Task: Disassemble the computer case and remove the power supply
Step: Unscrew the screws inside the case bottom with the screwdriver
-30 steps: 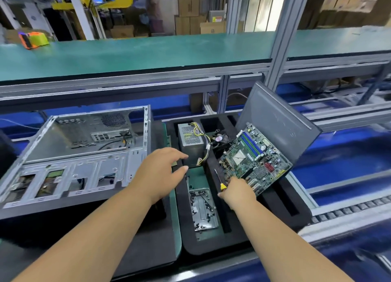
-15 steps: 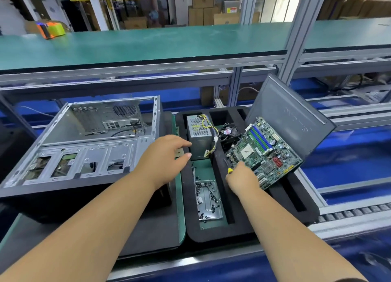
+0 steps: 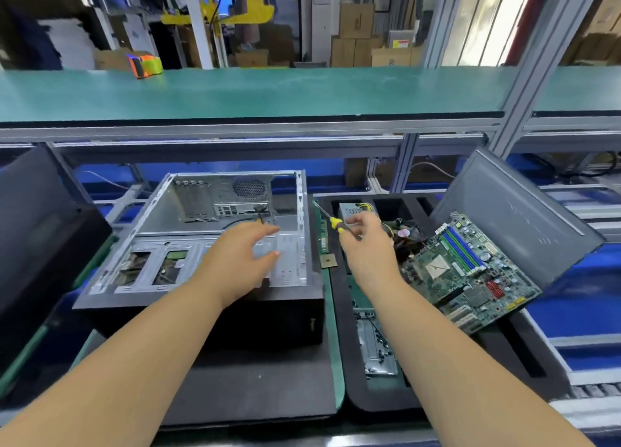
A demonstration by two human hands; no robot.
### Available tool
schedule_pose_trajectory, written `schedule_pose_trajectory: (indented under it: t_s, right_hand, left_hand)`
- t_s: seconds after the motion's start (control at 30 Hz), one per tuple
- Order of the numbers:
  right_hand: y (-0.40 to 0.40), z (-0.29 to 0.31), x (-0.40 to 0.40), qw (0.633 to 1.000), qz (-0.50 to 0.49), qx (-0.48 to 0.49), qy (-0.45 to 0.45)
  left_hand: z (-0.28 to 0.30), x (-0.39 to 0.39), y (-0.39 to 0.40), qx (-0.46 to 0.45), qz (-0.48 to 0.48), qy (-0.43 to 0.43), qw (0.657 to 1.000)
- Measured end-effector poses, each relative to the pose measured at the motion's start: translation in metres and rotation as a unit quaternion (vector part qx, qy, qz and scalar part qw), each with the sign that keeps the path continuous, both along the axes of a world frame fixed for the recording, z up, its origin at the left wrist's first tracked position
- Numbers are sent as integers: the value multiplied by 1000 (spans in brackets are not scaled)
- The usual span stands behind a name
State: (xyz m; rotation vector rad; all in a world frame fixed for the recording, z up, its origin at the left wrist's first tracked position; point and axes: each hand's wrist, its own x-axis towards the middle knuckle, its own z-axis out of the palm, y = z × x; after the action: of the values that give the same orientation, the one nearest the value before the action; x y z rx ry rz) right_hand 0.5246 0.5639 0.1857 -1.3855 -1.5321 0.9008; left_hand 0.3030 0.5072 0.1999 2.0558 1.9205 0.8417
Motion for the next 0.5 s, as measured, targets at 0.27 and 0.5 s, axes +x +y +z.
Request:
schedule_pose_trajectory:
  t_s: [0.27, 0.5]
  right_hand:
    - [-23, 0, -103, 999, 4, 26, -19]
    - [-32, -13, -152, 998, 8, -3, -62]
  left_hand:
    - [-1, -115, -15, -42, 39, 75, 996]
    - [-10, -174, -17, -103, 41, 200, 974]
